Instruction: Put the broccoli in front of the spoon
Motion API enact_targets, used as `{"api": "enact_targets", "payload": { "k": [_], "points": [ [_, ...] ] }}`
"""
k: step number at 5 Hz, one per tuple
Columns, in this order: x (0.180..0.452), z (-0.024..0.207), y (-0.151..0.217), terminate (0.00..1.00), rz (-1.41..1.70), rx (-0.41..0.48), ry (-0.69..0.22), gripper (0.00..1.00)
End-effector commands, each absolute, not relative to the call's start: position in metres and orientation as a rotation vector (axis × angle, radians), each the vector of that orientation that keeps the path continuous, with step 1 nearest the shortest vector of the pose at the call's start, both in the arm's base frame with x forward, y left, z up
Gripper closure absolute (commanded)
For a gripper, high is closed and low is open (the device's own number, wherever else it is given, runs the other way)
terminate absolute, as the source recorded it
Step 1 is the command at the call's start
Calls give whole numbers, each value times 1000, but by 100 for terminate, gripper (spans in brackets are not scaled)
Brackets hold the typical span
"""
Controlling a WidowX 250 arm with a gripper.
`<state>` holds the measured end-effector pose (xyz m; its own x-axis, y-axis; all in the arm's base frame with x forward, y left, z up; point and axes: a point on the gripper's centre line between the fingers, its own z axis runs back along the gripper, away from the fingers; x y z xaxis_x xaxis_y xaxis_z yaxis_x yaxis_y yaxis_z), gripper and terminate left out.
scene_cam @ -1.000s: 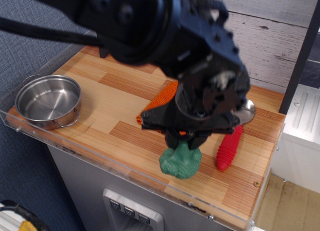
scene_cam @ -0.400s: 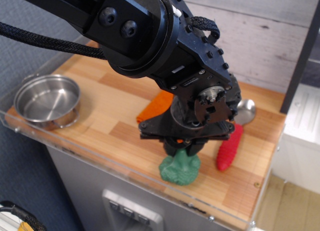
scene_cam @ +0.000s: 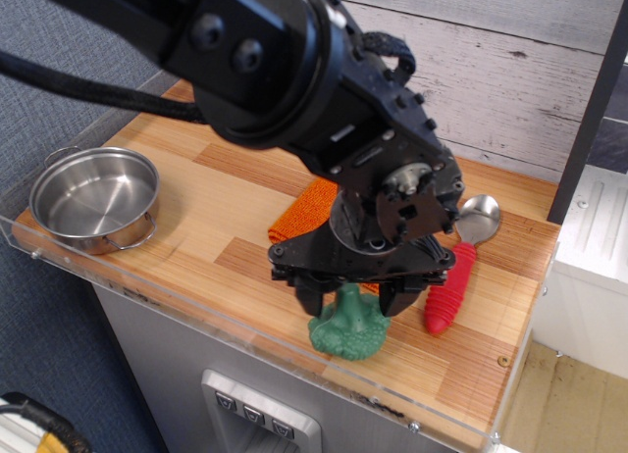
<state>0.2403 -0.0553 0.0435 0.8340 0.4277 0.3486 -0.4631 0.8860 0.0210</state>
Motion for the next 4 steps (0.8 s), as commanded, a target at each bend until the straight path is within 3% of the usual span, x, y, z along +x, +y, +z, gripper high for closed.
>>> {"api": "enact_targets", "payload": {
  "k": [1,3,4],
  "points": [
    [250,89,-53,0,513,95,-440,0],
    [261,125,-31,0,613,100,-461,0],
    [266,126,1,0,673,150,-449,0]
  ]
}}
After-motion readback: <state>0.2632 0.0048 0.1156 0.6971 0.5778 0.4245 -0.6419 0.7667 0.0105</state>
